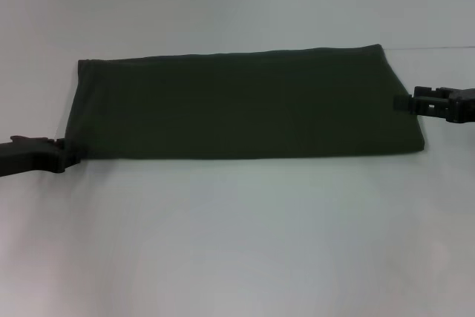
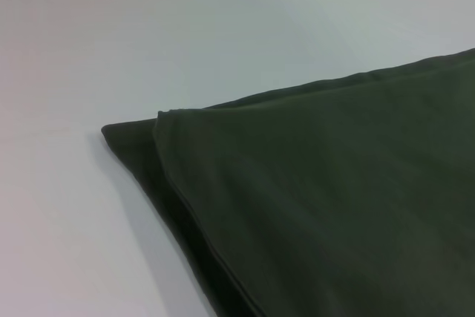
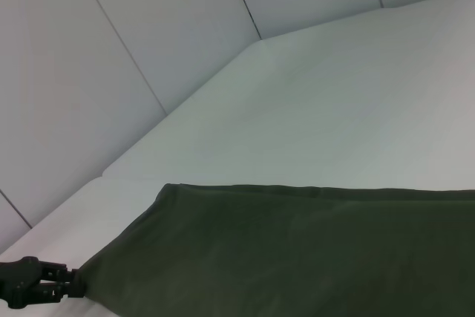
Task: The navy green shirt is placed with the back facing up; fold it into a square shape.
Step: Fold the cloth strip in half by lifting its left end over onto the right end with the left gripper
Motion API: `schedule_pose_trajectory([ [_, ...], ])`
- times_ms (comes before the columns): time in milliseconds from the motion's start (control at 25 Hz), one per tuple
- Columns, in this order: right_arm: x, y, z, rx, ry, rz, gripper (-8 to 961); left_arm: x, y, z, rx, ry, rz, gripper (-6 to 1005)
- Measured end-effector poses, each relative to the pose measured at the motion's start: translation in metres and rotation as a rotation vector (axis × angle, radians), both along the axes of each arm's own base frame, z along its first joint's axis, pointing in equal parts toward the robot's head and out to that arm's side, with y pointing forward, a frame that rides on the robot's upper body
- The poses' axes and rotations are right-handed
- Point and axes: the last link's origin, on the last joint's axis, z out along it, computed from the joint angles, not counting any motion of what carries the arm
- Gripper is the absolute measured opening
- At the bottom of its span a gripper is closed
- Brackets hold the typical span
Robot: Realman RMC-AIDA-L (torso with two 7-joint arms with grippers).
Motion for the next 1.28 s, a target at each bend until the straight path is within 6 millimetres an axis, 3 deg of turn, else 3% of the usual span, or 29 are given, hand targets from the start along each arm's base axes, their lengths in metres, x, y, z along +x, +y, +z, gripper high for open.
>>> schedule_pose_trajectory([
  [40, 0.000, 0.000, 0.000, 0.000, 0.000, 0.000, 775, 0.000, 0.000, 0.000, 0.000, 0.000, 0.000, 657],
  [240, 0.001, -0.001, 0.000, 0.000, 0.000, -0.003, 775, 0.000, 0.000, -0.001, 0.000, 0.000, 0.001, 446],
  [360, 0.001, -0.001, 0.000, 0.000, 0.001, -0.004, 775, 0.000, 0.002, -0.002, 0.008, 0.004, 0.016, 261],
  [760, 0.001, -0.001, 0.000, -0.002, 0.004, -0.009, 774, 0.000, 0.005, -0.005, 0.010, 0.027, 0.036, 16],
  [1040, 0.002, 0.000, 0.002, -0.036, 0.032, -0.082, 774, 0.000, 0.004, -0.002, -0.015, 0.018, 0.050, 16],
  [1280, -0.001, 0.018, 0.013, -0.161, 0.005, -0.330, 769, 0.004, 0.003, 0.000, -0.042, -0.008, 0.042, 16],
])
